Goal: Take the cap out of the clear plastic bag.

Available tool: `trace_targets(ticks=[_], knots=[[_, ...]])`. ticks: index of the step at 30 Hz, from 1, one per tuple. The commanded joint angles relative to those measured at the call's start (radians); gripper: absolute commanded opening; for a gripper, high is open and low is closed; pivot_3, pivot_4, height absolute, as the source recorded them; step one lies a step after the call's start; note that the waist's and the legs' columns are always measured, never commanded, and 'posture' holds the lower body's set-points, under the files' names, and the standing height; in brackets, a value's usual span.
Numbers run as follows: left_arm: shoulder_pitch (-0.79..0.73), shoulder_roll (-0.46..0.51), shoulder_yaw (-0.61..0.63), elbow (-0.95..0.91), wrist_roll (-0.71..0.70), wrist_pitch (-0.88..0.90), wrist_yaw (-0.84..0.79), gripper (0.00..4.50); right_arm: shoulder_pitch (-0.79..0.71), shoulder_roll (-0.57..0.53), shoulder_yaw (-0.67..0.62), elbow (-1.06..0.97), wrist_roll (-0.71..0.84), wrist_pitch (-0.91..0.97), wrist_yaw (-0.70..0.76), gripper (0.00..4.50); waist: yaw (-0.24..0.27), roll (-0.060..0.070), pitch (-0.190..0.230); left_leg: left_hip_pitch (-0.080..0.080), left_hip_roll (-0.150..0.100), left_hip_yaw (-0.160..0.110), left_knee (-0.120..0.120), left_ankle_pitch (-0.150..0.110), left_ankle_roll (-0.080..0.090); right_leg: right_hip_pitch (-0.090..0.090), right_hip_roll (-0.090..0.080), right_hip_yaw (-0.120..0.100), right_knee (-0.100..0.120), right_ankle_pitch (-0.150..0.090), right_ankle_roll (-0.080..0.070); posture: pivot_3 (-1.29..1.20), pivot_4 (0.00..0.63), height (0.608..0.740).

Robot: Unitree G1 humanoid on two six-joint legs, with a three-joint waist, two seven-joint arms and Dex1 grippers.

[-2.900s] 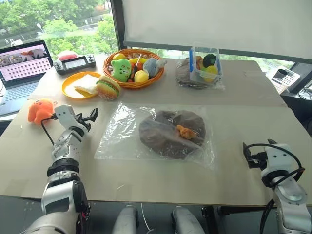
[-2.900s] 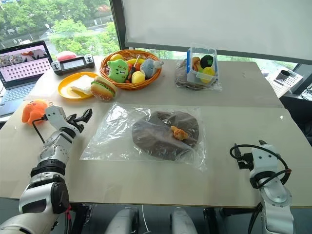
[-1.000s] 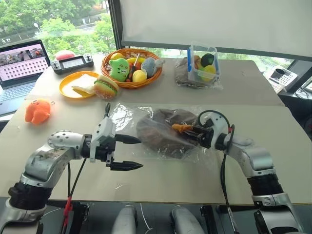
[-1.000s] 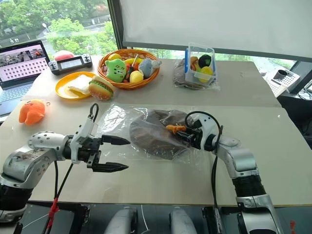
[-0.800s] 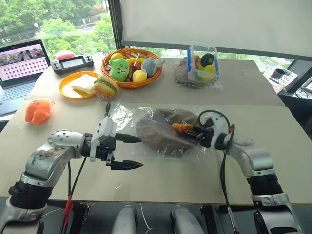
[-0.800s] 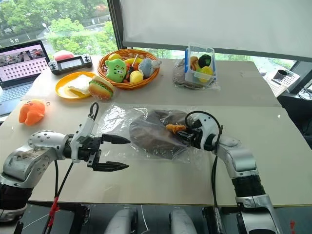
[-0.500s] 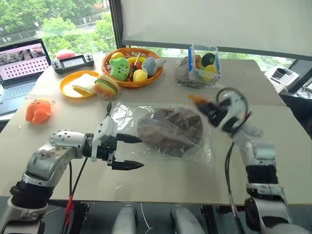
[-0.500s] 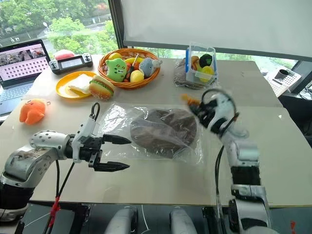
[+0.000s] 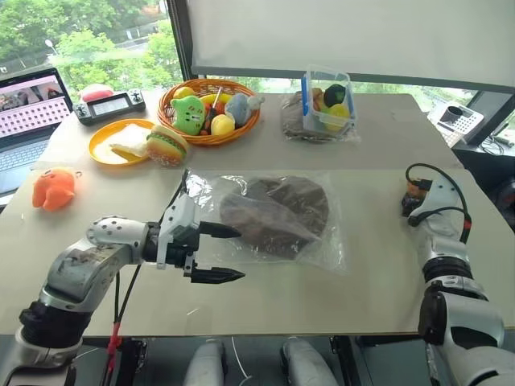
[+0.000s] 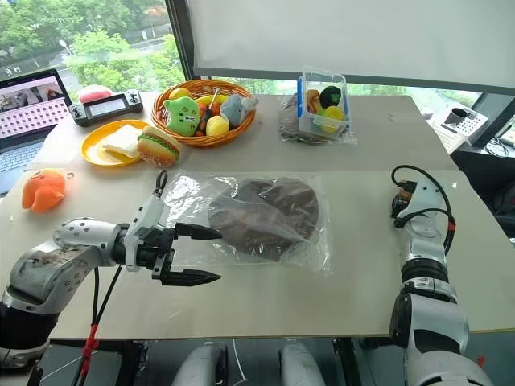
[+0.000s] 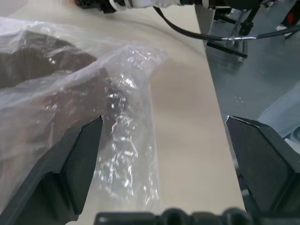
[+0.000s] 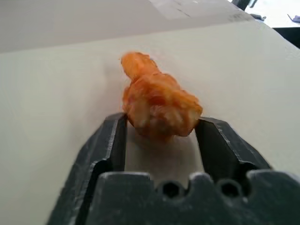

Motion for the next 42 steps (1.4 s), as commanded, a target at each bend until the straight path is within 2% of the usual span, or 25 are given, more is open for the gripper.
trace_targets(ticks=[1, 7, 13, 17, 21, 22, 24, 25, 27, 29, 34, 42], knots=[[0.002, 0.008, 0.026, -0.038, -0.022, 0.003, 0.009, 4.5, -0.033, -0.019, -0.021, -0.008, 0.01, -0.057, 0.014, 4.38, 0.0, 0.0, 0.0, 0.0, 0.0, 0.0, 0.0, 0.0, 0.0, 0.0, 0.0, 0.0, 0.0, 0.0, 0.0, 0.0, 0.15, 0.74], [-0.007, 0.008, 0.017, -0.026, -0.021, 0.0, 0.006, 4.5, -0.01, -0.023, -0.029, -0.079, 0.012, -0.085, -0.012, 4.45, 0.008, 0.0, 0.0, 0.0, 0.0, 0.0, 0.0, 0.0, 0.0, 0.0, 0.0, 0.0, 0.0, 0.0, 0.0, 0.0, 0.15, 0.74], [-0.02, 0.002, 0.014, -0.011, -0.023, 0.0, -0.001, 4.5, 0.05, -0.033, -0.051, -0.427, 0.031, -0.042, -0.052, 4.45, 0.01, 0.001, 0.001, -0.001, 0.0, 0.0, 0.0, 0.0, 0.0, 0.0, 0.0, 0.0, 0.0, 0.0, 0.0, 0.0, 0.15, 0.74], [-0.035, -0.016, -0.004, -0.005, -0.016, 0.002, 0.01, 4.5, 0.108, -0.018, -0.046, -0.777, 0.16, 0.101, 0.083, 4.45, 0.011, 0.001, 0.001, -0.001, 0.0, 0.0, 0.0, 0.0, 0.0, 0.0, 0.0, 0.0, 0.0, 0.0, 0.0, 0.0, 0.15, 0.74], [-0.045, -0.04, -0.028, 0.001, -0.003, -0.004, 0.015, 4.5, 0.291, -0.065, -0.04, -1.236, 0.574, 0.449, 0.346, 4.45, 0.017, 0.001, 0.001, -0.001, 0.001, -0.001, 0.0, 0.0, 0.0, 0.0, 0.0, -0.002, 0.0, 0.0, 0.0, 0.0, 0.15, 0.74], [-0.045, -0.041, -0.032, 0.002, 0.0, -0.007, 0.011, 4.5, 0.33, -0.082, -0.047, -1.3, 0.637, 0.507, 0.375, 4.45, 0.024, 0.001, 0.001, -0.001, 0.001, -0.001, 0.0, 0.0, 0.0, 0.001, 0.0, -0.002, 0.0, 0.0, 0.0, 0.0, 0.15, 0.74], [-0.051, -0.046, -0.042, 0.002, 0.0, -0.007, 0.01, 4.5, 0.458, -0.149, -0.082, -1.448, 0.83, 0.64, 0.472, 4.45, 0.034, 0.001, 0.001, -0.002, 0.001, -0.002, 0.0, 0.0, 0.0, 0.001, 0.0, -0.003, -0.001, 0.0, 0.001, 0.0, 0.15, 0.74], [-0.058, -0.052, -0.049, 0.003, -0.002, -0.006, 0.009, 4.5, 0.564, -0.203, -0.106, -1.53, 0.91, 0.696, 0.565, 4.45, 0.04, 0.001, 0.001, -0.003, 0.0, -0.002, 0.001, 0.0, 0.0, 0.0, 0.0, -0.003, -0.001, 0.0, 0.001, 0.0, 0.15, 0.74], [-0.067, -0.06, -0.063, 0.008, 0.003, -0.011, 0.004, 4.5, 0.707, -0.281, -0.142, -1.622, 1.007, 0.766, 0.67, 4.45, 0.05, 0.001, 0.001, -0.004, 0.0, -0.003, 0.001, 0.0, 0.0, 0.0, -0.001, -0.004, -0.002, -0.001, 0.001, 0.0, 0.15, 0.74], [-0.077, -0.07, -0.088, 0.019, 0.026, -0.028, -0.001, 4.5, 0.827, -0.343, -0.174, -1.67, 1.03, 0.81, 0.728, 4.45, 0.054, 0.001, 0.001, -0.004, 0.0, -0.002, 0.003, 0.0, 0.0, 0.001, -0.001, -0.003, -0.002, -0.001, 0.002, 0.0, 0.15, 0.74], [-0.098, -0.114, -0.134, 0.043, 0.063, -0.053, 0.001, 4.5, 1.013, -0.428, -0.157, -1.754, 0.885, 0.815, 0.742, 4.45, 0.051, 0.0, 0.0, -0.003, 0.001, -0.002, 0.004, 0.0, 0.0, 0.001, 0.0, -0.002, -0.002, -0.005, 0.009, 0.0, 0.15, 0.74], [-0.14, -0.282, -0.249, 0.16, 0.271, -0.143, 0.177, 4.5, 1.114, -0.345, -0.211, -1.82, 0.858, 0.78, 0.689, 4.45, 0.064, -0.001, 0.0, -0.004, 0.0, -0.002, 0.005, 0.0, 0.0, 0.001, 0.0, -0.002, -0.003, -0.005, 0.01, 0.0, 0.15, 0.74]])
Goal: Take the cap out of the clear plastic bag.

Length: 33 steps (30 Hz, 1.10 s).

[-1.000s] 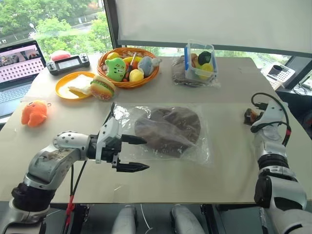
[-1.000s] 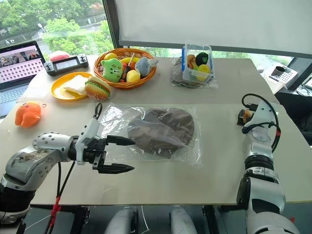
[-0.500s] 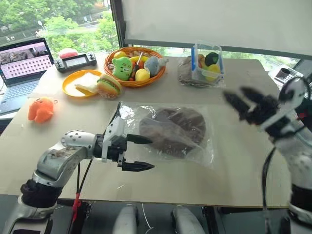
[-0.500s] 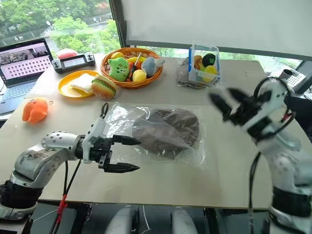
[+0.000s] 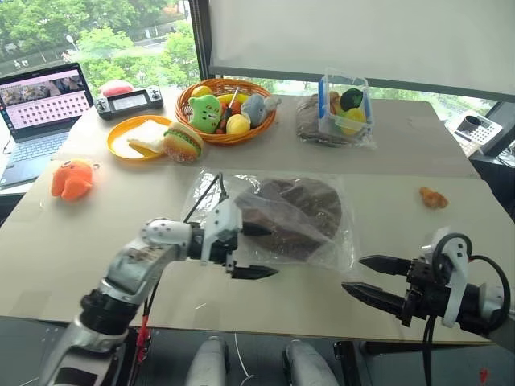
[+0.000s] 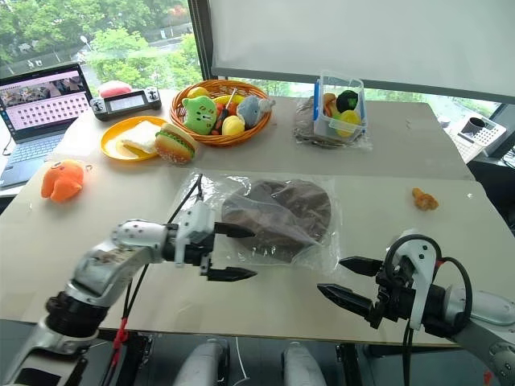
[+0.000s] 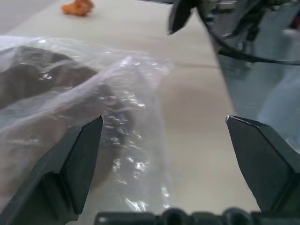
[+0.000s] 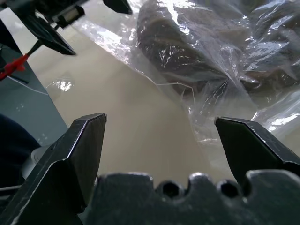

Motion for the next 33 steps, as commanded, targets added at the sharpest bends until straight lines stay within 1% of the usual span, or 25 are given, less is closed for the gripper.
trace_targets(ticks=[1, 6, 8, 12, 15, 18, 20, 22, 25, 27, 28, 29, 30, 33], knots=[[-0.036, -0.044, -0.048, 0.027, 0.069, -0.05, 0.04, 4.5, 0.043, 0.015, -0.065, -0.055, -0.01, -0.037, 0.005, 4.45, 0.003, 0.0, 0.0, 0.0, 0.0, 0.0, 0.0, 0.0, 0.0, 0.0, 0.0, 0.0, 0.0, 0.0, 0.0, 0.0, 0.15, 0.74], [-0.077, -0.146, -0.14, 0.089, 0.148, -0.103, 0.058, 4.5, 0.153, 0.038, -0.106, -0.111, -0.038, -0.063, 0.035, 4.45, 0.012, 0.0, 0.0, -0.001, -0.001, -0.001, 0.0, 0.0, 0.0, 0.0, -0.001, -0.001, 0.0, 0.0, 0.001, 0.0, 0.15, 0.74], [-0.099, -0.2, -0.203, 0.136, 0.201, -0.159, 0.057, 4.5, 0.185, 0.053, -0.117, -0.126, -0.042, -0.067, 0.03, 4.45, 0.009, 0.0, 0.0, -0.002, -0.001, -0.002, 0.001, 0.0, 0.0, 0.0, 0.0, -0.001, -0.001, 0.0, 0.001, 0.0, 0.15, 0.74], [-0.165, -0.305, -0.284, 0.278, 0.295, -0.263, 0.07, 4.5, 0.222, 0.074, -0.125, -0.144, -0.058, -0.07, 0.008, 4.45, 0.008, 0.0, -0.001, -0.002, -0.002, -0.002, 0.001, 0.0, 0.0, 0.001, 0.0, -0.001, 0.0, 0.0, 0.001, 0.0, 0.15, 0.74], [-0.219, -0.369, -0.347, 0.419, 0.408, -0.369, 0.117, 4.5, 0.238, 0.087, -0.133, -0.164, -0.055, -0.07, -0.009, 4.45, 0.007, -0.001, -0.001, -0.002, -0.002, -0.003, 0.002, 0.0, 0.0, 0.001, 0.0, -0.001, 0.0, 0.0, 0.001, 0.0, 0.15, 0.74], [-0.299, -0.425, -0.421, 0.575, 0.603, -0.442, 0.279, 4.5, 0.261, 0.103, -0.153, -0.194, -0.04, -0.071, -0.029, 4.45, 0.006, -0.001, -0.001, -0.002, -0.002, -0.003, 0.001, 0.0, 0.0, 0.001, -0.001, -0.001, 0.0, 0.0, 0.001, 0.0, 0.15, 0.74], [-0.334, -0.442, -0.448, 0.657, 0.698, -0.465, 0.369, 4.5, 0.274, 0.117, -0.168, -0.209, -0.027, -0.074, -0.041, 4.45, 0.009, -0.002, -0.002, -0.002, -0.002, -0.004, 0.001, 0.0, 0.0, 0.001, -0.001, -0.001, 0.0, 0.0, 0.002, 0.0, 0.15, 0.74], [-0.357, -0.446, -0.469, 0.722, 0.762, -0.499, 0.426, 4.5, 0.28, 0.124, -0.177, -0.22, -0.02, -0.075, -0.052, 4.45, 0.008, -0.003, -0.003, -0.002, -0.003, -0.005, 0.003, 0.0, 0.0, 0.002, -0.001, -0.001, -0.001, 0.0, 0.003, 0.0, 0.15, 0.74], [-0.367, -0.45, -0.475, 0.761, 0.796, -0.531, 0.449, 4.5, 0.282, 0.13, -0.18, -0.229, -0.012, -0.076, -0.071, 4.45, 0.004, -0.004, -0.005, -0.002, -0.003, -0.005, 0.004, 0.0, 0.0, 0.004, -0.001, -0.001, -0.001, 0.0, 0.004, 0.0, 0.15, 0.74], [-0.371, -0.444, -0.473, 0.774, 0.806, -0.558, 0.451, 3.98, 0.283, 0.131, -0.179, -0.233, -0.007, -0.078, -0.081, 4.5, 0.0, -0.005, -0.007, -0.001, -0.003, -0.005, 0.005, 0.0, 0.0, 0.005, -0.001, 0.0, -0.001, 0.001, 0.004, 0.0, 0.15, 0.74], [-0.372, -0.441, -0.472, 0.779, 0.813, -0.568, 0.455, 3.82, 0.283, 0.132, -0.178, -0.234, -0.006, -0.08, -0.084, 4.5, -0.001, -0.005, -0.007, 0.0, -0.003, -0.005, 0.005, 0.0, 0.0, 0.006, -0.001, 0.0, -0.001, 0.001, 0.005, 0.0, 0.15, 0.74], [-0.371, -0.441, -0.467, 0.783, 0.813, -0.572, 0.452, 3.43, 0.283, 0.131, -0.177, -0.233, -0.006, -0.08, -0.087, 4.5, -0.002, -0.005, -0.007, 0.001, -0.003, -0.005, 0.005, 0.0, 0.0, 0.007, -0.001, 0.0, -0.001, 0.002, 0.005, 0.0, 0.15, 0.74], [-0.37, -0.443, -0.461, 0.786, 0.809, -0.573, 0.444, 3.19, 0.281, 0.13, -0.175, -0.231, -0.007, -0.081, -0.088, 4.5, -0.003, -0.005, -0.007, 0.002, -0.003, -0.005, 0.005, 0.0, 0.0, 0.007, -0.001, 0.0, -0.001, 0.002, 0.004, 0.0, 0.15, 0.74], [-0.368, -0.444, -0.452, 0.788, 0.811, -0.575, 0.437, 2.06, 0.27, 0.127, -0.163, -0.225, -0.012, -0.085, -0.095, 4.5, -0.006, -0.005, -0.007, 0.006, -0.003, -0.005, 0.005, 0.0, 0.0, 0.011, 0.0, 0.001, -0.001, 0.002, 0.004, 0.0, 0.15, 0.74]])
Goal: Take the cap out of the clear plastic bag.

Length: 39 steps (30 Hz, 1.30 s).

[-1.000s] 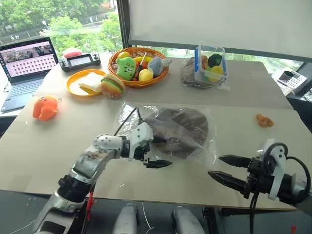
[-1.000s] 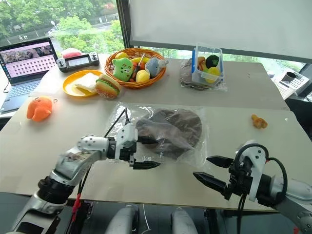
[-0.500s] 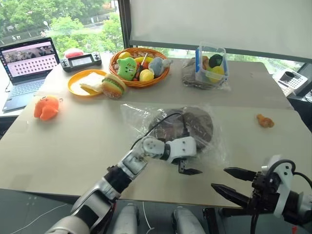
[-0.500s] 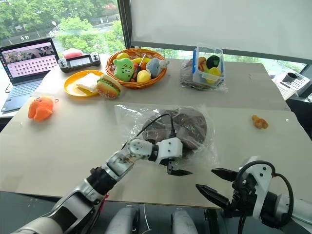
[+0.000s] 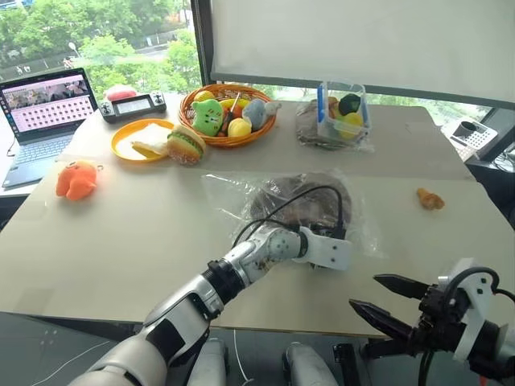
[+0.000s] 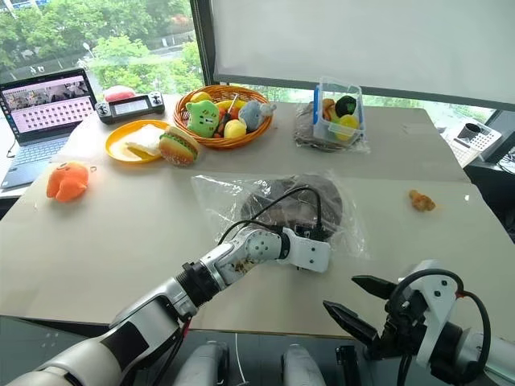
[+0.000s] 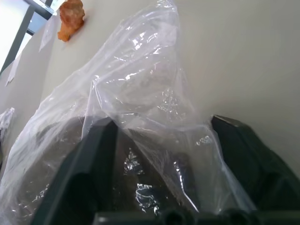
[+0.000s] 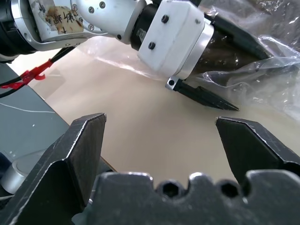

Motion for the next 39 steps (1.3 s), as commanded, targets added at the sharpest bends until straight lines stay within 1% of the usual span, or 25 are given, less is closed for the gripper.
trace_targets(ticks=[1, 6, 14, 15, 17, 19, 20, 22, 24, 27, 30, 31, 33, 34, 35, 36, 37, 39], knots=[[0.005, 0.028, 0.019, 0.047, 0.047, 0.018, 0.003, 1.65, -0.015, -0.002, -0.007, -0.015, 0.01, -0.031, -0.01, 4.5, -0.001, 0.0, 0.0, 0.001, 0.0, 0.0, 0.0, 0.0, 0.0, 0.0, 0.0, 0.0, 0.0, 0.0, -0.001, 0.0, 0.15, 0.74], [0.007, 0.028, 0.027, 0.045, 0.063, 0.009, 0.007, 0.03, -0.036, -0.007, 0.013, -0.006, -0.001, -0.031, -0.014, 4.5, -0.001, 0.001, -0.001, 0.0, 0.0, 0.0, 0.0, 0.0, 0.0, 0.001, 0.0, 0.0, -0.001, 0.0, 0.0, 0.0, 0.15, 0.74], [0.035, 0.042, 0.074, 0.0, 0.031, -0.035, -0.001, 0.03, -0.074, -0.02, 0.06, 0.011, -0.022, -0.027, -0.017, 4.5, 0.0, 0.001, -0.001, 0.0, 0.0, 0.0, -0.002, 0.0, 0.0, 0.002, 0.0, 0.0, -0.004, 0.0, 0.0, 0.0, 0.15, 0.74], [0.054, 0.059, 0.097, -0.032, -0.004, -0.05, -0.03, 0.03, -0.083, -0.022, 0.067, 0.019, -0.027, -0.027, -0.017, 4.5, -0.001, 0.002, -0.001, 0.001, 0.0, 0.0, -0.003, 0.0, 0.0, 0.002, 0.0, 0.0, -0.004, 0.0, 0.0, 0.0, 0.15, 0.74], [0.113, 0.124, 0.141, -0.117, -0.1, -0.136, -0.115, 0.03, -0.107, -0.03, 0.086, 0.038, -0.041, -0.028, -0.015, 4.5, -0.012, 0.002, -0.001, 0.001, 0.0, 0.0, -0.004, 0.0, 0.0, 0.001, 0.0, 0.0, -0.004, 0.0, 0.0, 0.0, 0.15, 0.74], [0.181, 0.179, 0.196, -0.212, -0.222, -0.148, -0.21, 0.03, -0.13, -0.036, 0.105, 0.056, -0.062, -0.029, -0.014, 4.5, -0.024, 0.003, -0.002, 0.002, 0.001, 0.002, -0.008, 0.0, 0.0, 0.0, 0.0, 0.001, -0.004, -0.001, -0.002, 0.0, 0.15, 0.74], [0.214, 0.214, 0.233, -0.26, -0.282, -0.131, -0.253, 0.03, -0.144, -0.039, 0.119, 0.067, -0.075, -0.031, -0.013, 4.5, -0.023, 0.003, -0.002, 0.003, 0.001, 0.002, -0.009, 0.0, 0.0, 0.0, 0.0, 0.001, -0.003, -0.002, -0.004, 0.0, 0.15, 0.74], [0.28, 0.31, 0.28, -0.338, -0.39, -0.18, -0.364, 0.03, -0.168, -0.041, 0.149, 0.088, -0.1, -0.038, -0.009, 4.5, -0.02, 0.004, -0.002, 0.003, 0.001, 0.001, -0.009, 0.0, 0.0, -0.001, 0.0, 0.0, -0.002, -0.003, -0.004, 0.0, 0.15, 0.74], [0.325, 0.373, 0.324, -0.376, -0.484, -0.235, -0.45, 0.03, -0.189, -0.038, 0.177, 0.099, -0.118, -0.041, -0.006, 4.5, -0.019, 0.004, -0.002, 0.0, 0.002, 0.002, -0.01, 0.0, 0.0, -0.004, 0.0, 0.0, -0.001, -0.003, -0.005, 0.0, 0.15, 0.74], [0.356, 0.442, 0.373, -0.311, -0.556, -0.442, -0.558, 0.03, -0.214, -0.031, 0.217, 0.113, -0.149, -0.046, -0.011, 4.5, -0.01, 0.004, -0.002, -0.003, 0.001, 0.001, -0.008, 0.0, 0.0, -0.007, 0.0, 0.0, 0.0, -0.002, -0.008, 0.0, 0.15, 0.74], [0.333, 0.503, 0.372, -0.144, -0.594, -0.838, -0.702, 0.03, -0.227, -0.019, 0.246, 0.12, -0.17, -0.052, -0.009, 4.5, 0.003, 0.004, -0.002, -0.003, 0.001, 0.002, -0.007, 0.0, 0.0, -0.006, -0.001, 0.0, 0.0, -0.003, -0.005, 0.0, 0.15, 0.74], [0.31, 0.515, 0.359, -0.075, -0.627, -0.968, -0.76, 0.03, -0.231, -0.014, 0.256, 0.122, -0.179, -0.054, -0.01, 4.5, 0.005, 0.004, -0.002, -0.003, 0.001, 0.002, -0.007, 0.0, 0.0, -0.006, -0.001, 0.0, -0.001, -0.003, -0.004, 0.0, 0.15, 0.74], [0.254, 0.528, 0.321, 0.056, -0.68, -1.171, -0.826, 0.03, -0.238, -0.007, 0.272, 0.126, -0.193, -0.058, -0.011, 4.5, 0.01, 0.004, -0.002, -0.003, 0.001, 0.002, -0.007, 0.0, 0.0, -0.007, 0.0, 0.0, -0.001, -0.003, -0.006, 0.0, 0.15, 0.74], [0.23, 0.532, 0.297, 0.109, -0.704, -1.248, -0.845, 0.03, -0.24, -0.004, 0.278, 0.128, -0.199, -0.061, -0.011, 4.5, 0.012, 0.004, -0.002, -0.003, 0.001, 0.002, -0.007, 0.0, 0.0, -0.007, 0.0, -0.001, -0.001, -0.002, -0.007, 0.0, 0.15, 0.74], [0.199, 0.556, 0.236, 0.166, -0.702, -1.374, -0.826, 0.03, -0.243, 0.0, 0.286, 0.129, -0.205, -0.062, -0.012, 4.5, 0.013, 0.005, -0.002, -0.004, 0.001, 0.002, -0.007, 0.0, 0.0, -0.007, -0.001, -0.001, -0.001, -0.002, -0.008, 0.0, 0.15, 0.74], [0.182, 0.577, 0.191, 0.2, -0.717, -1.456, -0.837, 0.03, -0.247, 0.003, 0.293, 0.13, -0.211, -0.064, -0.013, 4.5, 0.012, 0.004, -0.002, -0.005, 0.001, 0.002, -0.007, 0.0, 0.0, -0.007, -0.001, -0.001, -0.001, -0.001, -0.008, 0.0, 0.15, 0.74], [0.169, 0.593, 0.165, 0.226, -0.731, -1.5, -0.868, 0.03, -0.252, 0.006, 0.3, 0.132, -0.216, -0.065, -0.014, 4.5, 0.01, 0.004, -0.002, -0.006, 0.001, 0.002, -0.006, 0.0, 0.0, -0.008, -0.001, -0.001, -0.002, -0.001, -0.008, 0.0, 0.15, 0.74], [0.136, 0.597, 0.15, 0.284, -0.779, -1.521, -0.946, 0.03, -0.261, 0.011, 0.313, 0.135, -0.225, -0.066, -0.017, 4.5, 0.006, 0.004, -0.002, -0.007, 0.001, 0.002, -0.007, 0.0, 0.0, -0.008, -0.001, -0.001, -0.003, 0.0, -0.009, 0.0, 0.15, 0.74]])
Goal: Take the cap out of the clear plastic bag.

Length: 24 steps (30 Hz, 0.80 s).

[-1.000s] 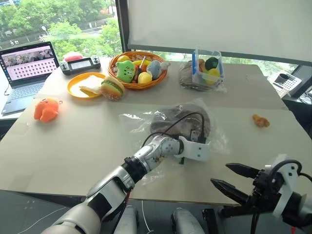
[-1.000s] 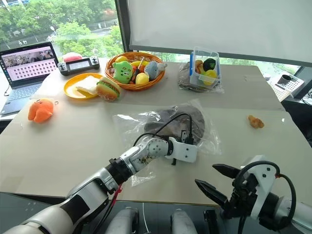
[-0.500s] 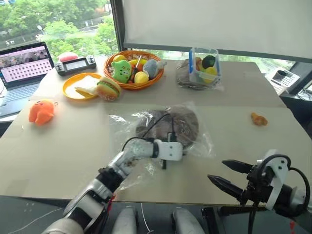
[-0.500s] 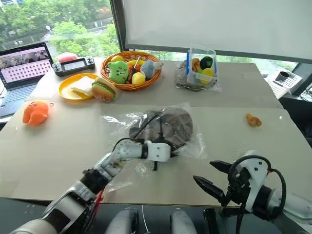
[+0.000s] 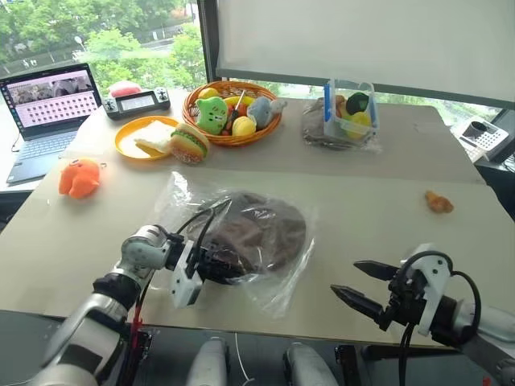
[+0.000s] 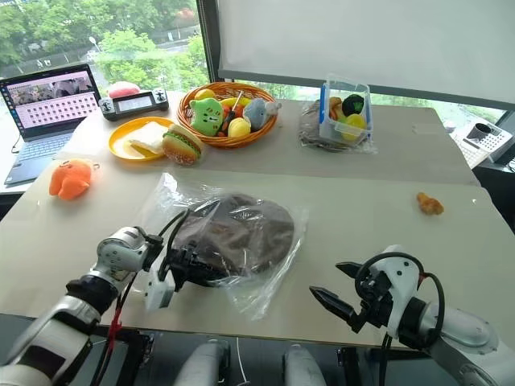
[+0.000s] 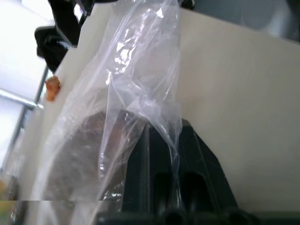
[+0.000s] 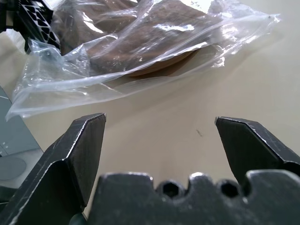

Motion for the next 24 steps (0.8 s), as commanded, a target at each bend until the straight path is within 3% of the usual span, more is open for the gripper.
trace_targets(ticks=[1, 6, 12, 21, 22, 24], knots=[[-0.057, 0.007, -0.034, 0.096, -0.098, -0.101, -0.119, 0.03, -0.018, 0.011, 0.009, -0.007, -0.02, -0.03, -0.003, 4.5, -0.004, 0.0, 0.0, 0.0, 0.0, 0.0, 0.0, 0.0, 0.0, -0.001, 0.0, 0.0, 0.0, 0.0, 0.0, 0.0, 0.15, 0.74], [-0.175, -0.04, -0.009, 0.175, -0.123, -0.101, -0.137, 0.03, -0.014, 0.017, 0.012, -0.007, -0.034, -0.031, 0.004, 4.5, 0.002, 0.0, 0.0, -0.001, 0.0, -0.001, 0.003, 0.0, 0.0, -0.001, 0.0, -0.001, 0.003, -0.002, 0.004, 0.0, 0.15, 0.74], [-0.28, -0.085, 0.033, 0.235, -0.051, -0.101, -0.137, 0.03, -0.025, 0.031, 0.038, -0.001, -0.058, -0.033, -0.008, 4.5, -0.002, 0.0, 0.0, -0.002, 0.0, -0.001, 0.003, 0.0, 0.0, -0.001, 0.001, -0.001, 0.004, -0.002, 0.005, 0.0, 0.15, 0.74], [-0.325, -0.161, 0.034, 0.299, -0.021, -0.101, -0.137, 0.03, -0.021, 0.054, 0.05, -0.015, -0.082, -0.032, -0.025, 4.5, -0.001, -0.001, 0.0, -0.002, 0.0, -0.002, 0.004, 0.0, 0.0, -0.001, 0.001, -0.001, 0.005, -0.002, 0.005, 0.0, 0.15, 0.74], [-0.326, -0.157, 0.029, 0.312, -0.018, -0.101, -0.137, 0.55, -0.02, 0.055, 0.048, -0.016, -0.082, -0.032, -0.026, 4.5, -0.002, -0.001, 0.0, -0.002, -0.001, -0.002, 0.004, 0.0, 0.0, -0.001, 0.001, -0.001, 0.005, -0.002, 0.005, 0.0, 0.15, 0.74], [-0.326, -0.148, 0.03, 0.34, -0.014, -0.101, -0.137, 0.9, -0.017, 0.055, 0.045, -0.013, -0.087, -0.033, -0.022, 4.5, -0.002, -0.001, 0.0, -0.002, -0.001, -0.002, 0.004, 0.0, 0.0, -0.001, 0.001, -0.001, 0.005, -0.002, 0.005, 0.0, 0.15, 0.74]])
